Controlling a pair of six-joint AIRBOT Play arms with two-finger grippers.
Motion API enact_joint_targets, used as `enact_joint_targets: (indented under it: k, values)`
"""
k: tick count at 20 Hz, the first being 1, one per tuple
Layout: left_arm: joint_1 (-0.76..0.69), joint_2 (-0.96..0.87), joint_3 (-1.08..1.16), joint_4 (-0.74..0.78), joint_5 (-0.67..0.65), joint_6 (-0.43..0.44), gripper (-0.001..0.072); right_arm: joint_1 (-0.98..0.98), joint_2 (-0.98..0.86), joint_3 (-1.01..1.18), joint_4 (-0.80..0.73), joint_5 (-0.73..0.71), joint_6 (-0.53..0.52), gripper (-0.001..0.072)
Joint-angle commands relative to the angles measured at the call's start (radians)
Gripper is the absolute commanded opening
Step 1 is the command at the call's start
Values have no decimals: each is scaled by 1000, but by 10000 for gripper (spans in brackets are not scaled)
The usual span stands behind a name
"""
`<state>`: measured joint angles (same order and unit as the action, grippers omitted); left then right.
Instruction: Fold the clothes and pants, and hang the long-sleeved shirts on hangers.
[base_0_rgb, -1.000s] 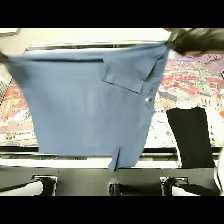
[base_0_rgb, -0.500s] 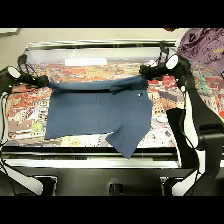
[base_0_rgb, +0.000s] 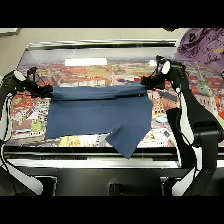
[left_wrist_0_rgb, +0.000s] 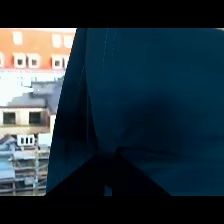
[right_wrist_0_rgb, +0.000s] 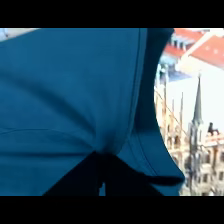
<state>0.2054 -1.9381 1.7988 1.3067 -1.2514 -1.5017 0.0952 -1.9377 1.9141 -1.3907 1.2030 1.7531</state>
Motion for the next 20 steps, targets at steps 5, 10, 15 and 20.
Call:
enact_joint_targets:
  k: [5,10,15,20]
  values:
    - [3,2,1,44,-203,-2,15,3,-5,0,-36,108,17,23]
    - [3,-4,0,92,-230,-1,15,3,-46,0,-35,134,17,24]
    - [-3,-31,-1,100,-253,-1,17,3,-76,0,-7,129,24,24]
    - [-12,-45,-2,100,-251,-1,55,3,-87,0,35,113,25,26]
